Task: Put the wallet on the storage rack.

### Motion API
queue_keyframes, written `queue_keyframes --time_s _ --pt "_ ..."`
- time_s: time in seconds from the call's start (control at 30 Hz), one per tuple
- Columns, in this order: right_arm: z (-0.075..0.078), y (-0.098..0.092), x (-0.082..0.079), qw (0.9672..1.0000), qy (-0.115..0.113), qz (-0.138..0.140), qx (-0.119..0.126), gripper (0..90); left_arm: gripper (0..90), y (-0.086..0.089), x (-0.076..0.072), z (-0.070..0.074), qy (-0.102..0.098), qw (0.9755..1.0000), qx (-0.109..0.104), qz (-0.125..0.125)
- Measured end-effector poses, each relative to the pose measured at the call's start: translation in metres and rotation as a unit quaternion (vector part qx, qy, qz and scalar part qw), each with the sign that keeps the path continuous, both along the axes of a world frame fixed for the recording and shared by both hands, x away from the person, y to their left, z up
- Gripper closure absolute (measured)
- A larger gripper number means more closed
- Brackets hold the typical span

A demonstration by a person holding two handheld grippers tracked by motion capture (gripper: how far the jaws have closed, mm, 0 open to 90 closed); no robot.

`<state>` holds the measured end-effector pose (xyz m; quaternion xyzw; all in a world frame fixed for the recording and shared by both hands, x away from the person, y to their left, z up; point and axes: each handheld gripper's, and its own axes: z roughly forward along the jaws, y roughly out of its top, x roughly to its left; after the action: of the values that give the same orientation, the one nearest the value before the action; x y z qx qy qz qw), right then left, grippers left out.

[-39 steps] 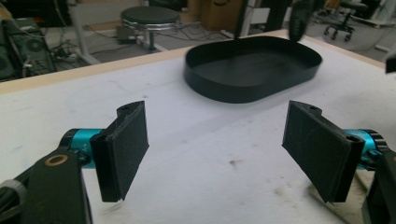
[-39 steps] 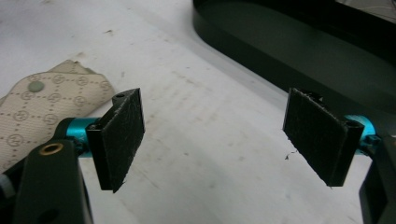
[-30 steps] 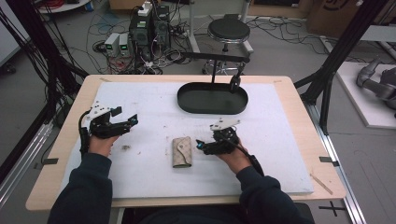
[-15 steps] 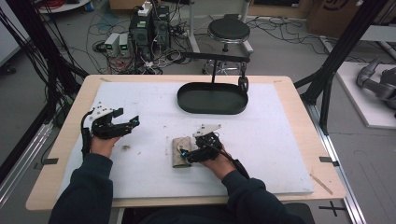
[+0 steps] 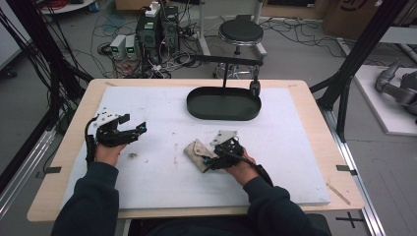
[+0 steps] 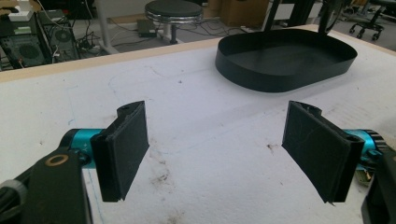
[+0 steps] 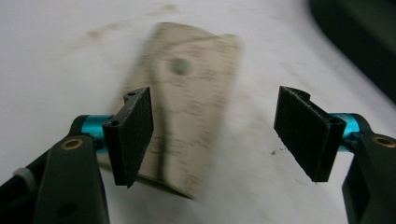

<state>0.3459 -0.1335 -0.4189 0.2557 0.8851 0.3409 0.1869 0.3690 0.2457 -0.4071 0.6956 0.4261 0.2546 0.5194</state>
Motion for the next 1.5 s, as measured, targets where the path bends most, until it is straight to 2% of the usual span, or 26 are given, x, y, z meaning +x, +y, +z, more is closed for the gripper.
queue_keyframes --time_s 0.07,0.13,0.23,0.33,0.4,0.47,0.5,0.57,0.67,0.73,0.9,0.97,1.1,1.27,1.37,1.5 --pt "0.002 -0.007 0.003 0.9994 0.015 -0.017 0.026 27.6 22.4 -0.001 0.0 0.0 0.001 1.0 0.002 -0.001" --pt "0.001 -0.005 0.003 0.9991 0.017 -0.009 0.037 26.6 22.5 -0.002 0.001 -0.001 0.001 1.0 0.001 -0.002" --pt "-0.004 0.006 0.0 0.9981 0.034 0.004 0.052 22.9 22.5 -0.003 0.001 -0.001 0.002 1.0 0.002 -0.004" --pt "-0.011 0.019 -0.001 0.9981 0.041 0.009 0.046 21.2 22.5 -0.002 0.001 -0.001 0.001 1.0 0.002 -0.003" --pt "-0.017 0.026 -0.001 0.9982 0.046 0.0 0.037 21.0 22.5 -0.002 0.0 -0.001 0.001 1.0 0.001 -0.003" --pt "-0.024 0.03 -0.001 0.9984 0.053 -0.001 0.019 20.8 22.5 -0.002 0.0 -0.001 0.002 1.0 0.0 -0.003" --pt "-0.027 0.032 -0.001 0.9988 0.049 0.002 0.003 19.7 22.5 -0.002 0.0 -0.001 0.002 1.0 0.0 -0.003" --pt "-0.027 0.03 0.001 0.9989 0.045 0.013 0.005 19.7 22.5 -0.002 0.0 -0.001 0.001 1.0 0.0 -0.004" --pt "-0.026 0.025 0.003 0.9984 0.055 0.012 0.004 24.0 22.5 -0.001 0.0 0.0 0.001 1.0 -0.001 -0.004" --pt "-0.024 0.021 0.005 0.9988 0.046 0.013 -0.002 25.8 22.5 -0.001 0.0 0.0 0.001 1.0 -0.002 -0.003" --pt "-0.026 0.017 0.009 0.9988 0.049 -0.001 -0.001 22.1 22.5 -0.002 0.0 0.0 0.0 1.0 0.0 -0.004" --pt "-0.025 0.015 0.01 0.9977 0.067 0.009 0.007 30.0 22.5 -0.003 0.0 0.0 -0.001 1.0 0.0 -0.004" --pt "-0.021 0.012 0.011 0.9969 0.075 0.01 0.021 38.6 22.5 -0.002 0.0 0.0 0.001 1.0 -0.001 -0.004" --pt "-0.016 0.007 0.014 0.9971 0.073 0.007 0.023 43.1 22.5 -0.002 0.0 0.0 0.002 1.0 -0.001 -0.004" --pt "-0.006 -0.001 0.018 0.998 0.052 0.0 0.035 43.8 22.5 -0.002 0.0 0.0 0.002 1.0 0.0 -0.004" --pt "0.013 -0.016 0.033 0.9976 0.03 -0.029 0.056 44.1 22.5 -0.003 0.0 -0.001 0.001 1.0 0.001 -0.007"
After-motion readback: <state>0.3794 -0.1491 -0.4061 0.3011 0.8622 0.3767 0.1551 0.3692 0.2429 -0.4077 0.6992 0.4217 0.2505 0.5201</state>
